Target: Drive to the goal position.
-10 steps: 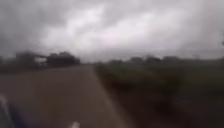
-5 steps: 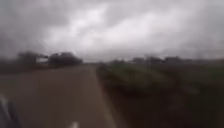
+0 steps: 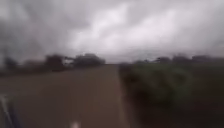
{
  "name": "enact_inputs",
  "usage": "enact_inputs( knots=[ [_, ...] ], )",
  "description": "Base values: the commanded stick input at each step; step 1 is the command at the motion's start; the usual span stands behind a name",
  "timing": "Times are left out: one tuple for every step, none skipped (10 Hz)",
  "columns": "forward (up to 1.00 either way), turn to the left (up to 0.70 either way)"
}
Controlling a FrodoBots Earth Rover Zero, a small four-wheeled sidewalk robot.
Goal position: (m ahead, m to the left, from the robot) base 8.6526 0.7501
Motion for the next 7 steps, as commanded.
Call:
enact_inputs(
  knots=[
    [0.85,0.0],
    [0.85,0.0],
    [0.85,0.0],
    [0.85,0.0],
    [0.85,0.0],
    [0.85,0.0],
    [0.85,0.0]
  ],
)
